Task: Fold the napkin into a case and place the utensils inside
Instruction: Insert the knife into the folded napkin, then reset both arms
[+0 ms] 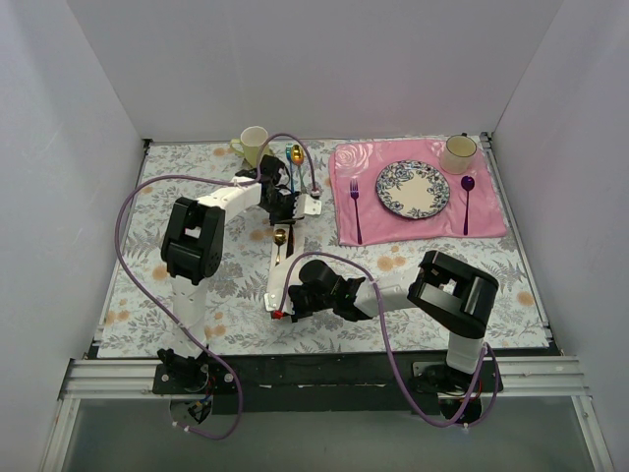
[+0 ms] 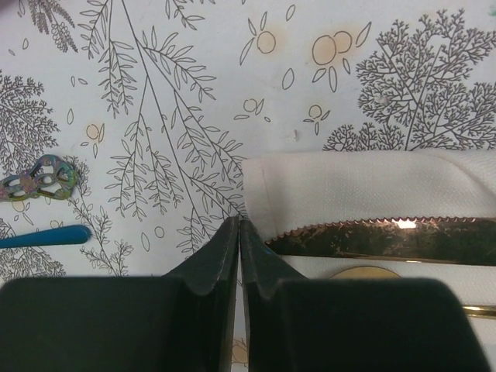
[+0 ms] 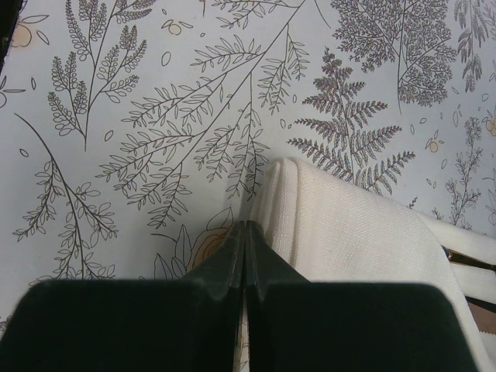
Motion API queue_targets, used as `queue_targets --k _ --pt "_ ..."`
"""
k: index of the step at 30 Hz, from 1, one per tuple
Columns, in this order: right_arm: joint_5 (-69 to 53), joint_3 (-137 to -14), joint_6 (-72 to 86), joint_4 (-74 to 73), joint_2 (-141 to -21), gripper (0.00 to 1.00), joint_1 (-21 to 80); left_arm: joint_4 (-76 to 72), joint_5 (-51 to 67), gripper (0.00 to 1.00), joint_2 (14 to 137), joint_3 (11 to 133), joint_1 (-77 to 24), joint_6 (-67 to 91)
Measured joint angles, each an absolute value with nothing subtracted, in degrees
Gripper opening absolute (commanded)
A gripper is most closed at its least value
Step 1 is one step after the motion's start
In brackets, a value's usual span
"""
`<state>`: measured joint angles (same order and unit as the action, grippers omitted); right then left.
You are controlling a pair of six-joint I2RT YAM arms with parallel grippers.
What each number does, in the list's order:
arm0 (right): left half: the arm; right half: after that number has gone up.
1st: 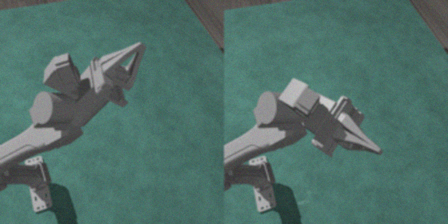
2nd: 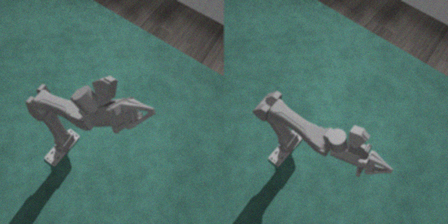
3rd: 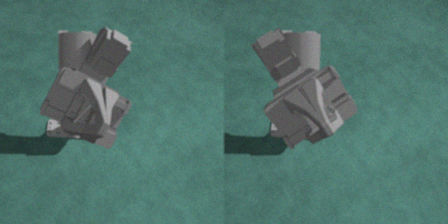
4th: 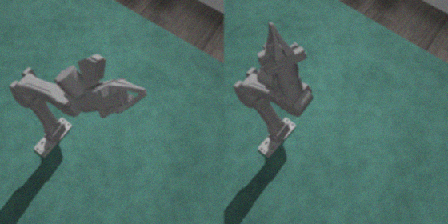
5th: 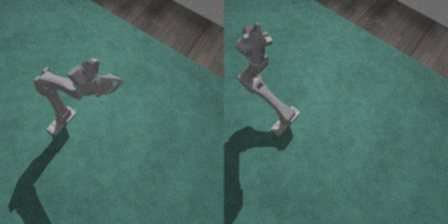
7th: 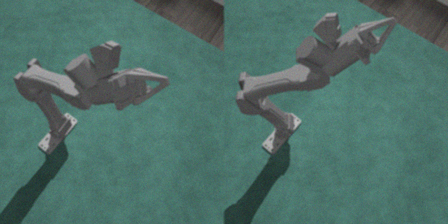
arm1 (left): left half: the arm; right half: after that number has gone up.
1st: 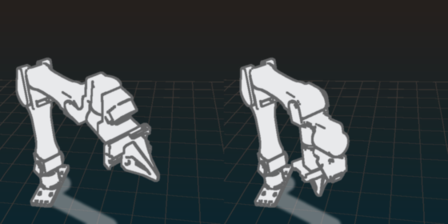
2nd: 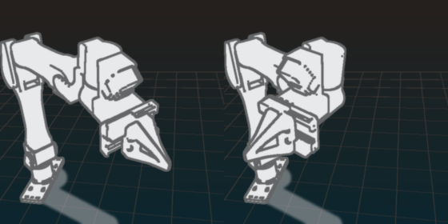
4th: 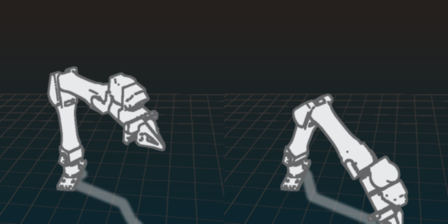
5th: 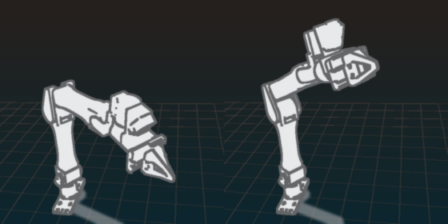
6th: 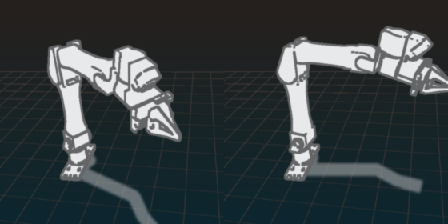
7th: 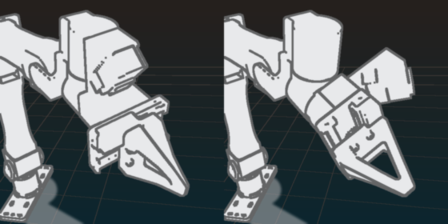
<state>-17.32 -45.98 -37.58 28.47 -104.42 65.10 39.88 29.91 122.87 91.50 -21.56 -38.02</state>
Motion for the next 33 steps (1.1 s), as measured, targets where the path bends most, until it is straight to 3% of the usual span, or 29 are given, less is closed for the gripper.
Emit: queue_targets --k 8,11,13,14,19,20,21,23,33 --pt "-17.32 -45.98 -38.39 28.45 -104.42 0.01 65.10 38.89 28.69 0.17 124.51 98.87 -21.10 -25.23" --pt "-17.32 -45.95 -39.33 28.34 -104.40 0.03 64.99 36.62 28.71 0.27 124.97 104.03 -20.25 -19.66" --pt "-17.32 -45.98 -40.01 28.25 -104.38 0.08 64.86 34.06 28.80 0.41 124.68 105.73 -19.22 -15.66" --pt "-17.30 -45.98 -40.45 28.14 -104.36 0.16 64.84 33.08 28.82 0.44 124.38 105.86 -18.63 -13.74" --pt "-17.28 -45.95 -41.85 26.61 -103.44 0.33 64.40 29.87 29.19 0.59 122.87 104.38 -15.18 -3.73" --pt "-17.26 -45.95 -41.95 26.04 -103.09 0.37 64.23 29.47 29.21 0.77 122.32 103.74 -14.52 -2.20" --pt "-17.28 -45.95 -42.11 25.36 -102.72 0.40 64.07 28.95 29.26 0.87 121.54 102.67 -13.78 -0.49" --pt "-17.30 -45.95 -42.09 23.90 -101.84 0.44 63.79 27.90 29.69 0.98 119.26 99.96 -12.14 2.35" --pt "-19.00 -45.93 -41.28 18.85 -93.54 0.52 63.16 24.80 32.73 0.98 108.68 94.00 -4.78 16.75"
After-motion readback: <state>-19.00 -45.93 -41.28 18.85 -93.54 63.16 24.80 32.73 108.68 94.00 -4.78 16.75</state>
